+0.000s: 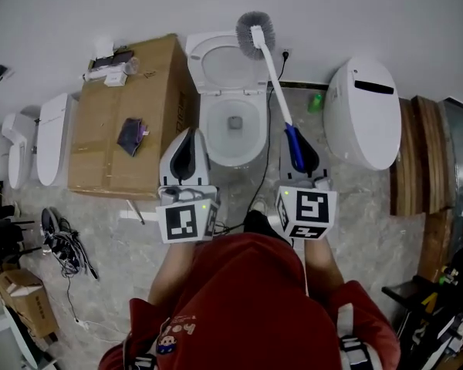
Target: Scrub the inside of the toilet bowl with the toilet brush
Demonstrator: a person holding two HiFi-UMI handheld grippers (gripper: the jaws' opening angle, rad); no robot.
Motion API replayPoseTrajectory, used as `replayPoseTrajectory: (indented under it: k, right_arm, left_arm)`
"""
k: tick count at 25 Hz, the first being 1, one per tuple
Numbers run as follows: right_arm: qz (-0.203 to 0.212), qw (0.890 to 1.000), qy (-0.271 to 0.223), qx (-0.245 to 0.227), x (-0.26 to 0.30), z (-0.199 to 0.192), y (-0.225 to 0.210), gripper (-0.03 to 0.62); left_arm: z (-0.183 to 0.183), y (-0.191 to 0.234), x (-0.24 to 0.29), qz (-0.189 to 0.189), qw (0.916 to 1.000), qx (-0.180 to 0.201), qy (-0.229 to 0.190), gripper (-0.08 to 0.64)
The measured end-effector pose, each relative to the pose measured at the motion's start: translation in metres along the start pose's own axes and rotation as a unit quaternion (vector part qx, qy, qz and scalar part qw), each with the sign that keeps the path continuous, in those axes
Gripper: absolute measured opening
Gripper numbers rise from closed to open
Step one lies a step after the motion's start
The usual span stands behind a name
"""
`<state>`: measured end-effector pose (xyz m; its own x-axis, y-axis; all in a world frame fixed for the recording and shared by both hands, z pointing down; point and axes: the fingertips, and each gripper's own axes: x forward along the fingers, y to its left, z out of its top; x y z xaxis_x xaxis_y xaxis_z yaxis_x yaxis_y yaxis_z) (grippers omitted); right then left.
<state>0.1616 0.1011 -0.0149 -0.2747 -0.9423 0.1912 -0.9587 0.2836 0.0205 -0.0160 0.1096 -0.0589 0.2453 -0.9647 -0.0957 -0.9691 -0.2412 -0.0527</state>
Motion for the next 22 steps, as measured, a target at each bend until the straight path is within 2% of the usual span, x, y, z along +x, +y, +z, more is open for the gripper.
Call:
replayPoseTrajectory:
  k: [5, 12, 18, 22]
  right_arm:
    - [0.004, 1.000, -0.005, -0.011, 0.023, 0.007, -0.026, 0.060]
    - [0.016, 1.000, 0.013, -0.007, 0.052, -0.001, -0.035, 0.060]
    - [0.007, 1.000, 0.027, -0.011, 0.091, -0.004, -0.013, 0.060]
    - [-0.006, 0.999, 0.035, -0.025, 0.116, 0.002, 0.002, 0.060]
  left_arm:
    - [0.001, -0.012, 0.034, 0.004, 1.0000, 0.007, 0.003, 0.012]
    - [-0.011, -0.001, 0.056, 0.020, 0.9995, 0.016, 0.016, 0.012]
    - [-0.029, 0.043, 0.080, 0.017, 0.9996, 0.008, 0.020, 0.012]
    - [-0.036, 0.069, 0.102, 0.000, 0.9998, 0.008, 0.018, 0.012]
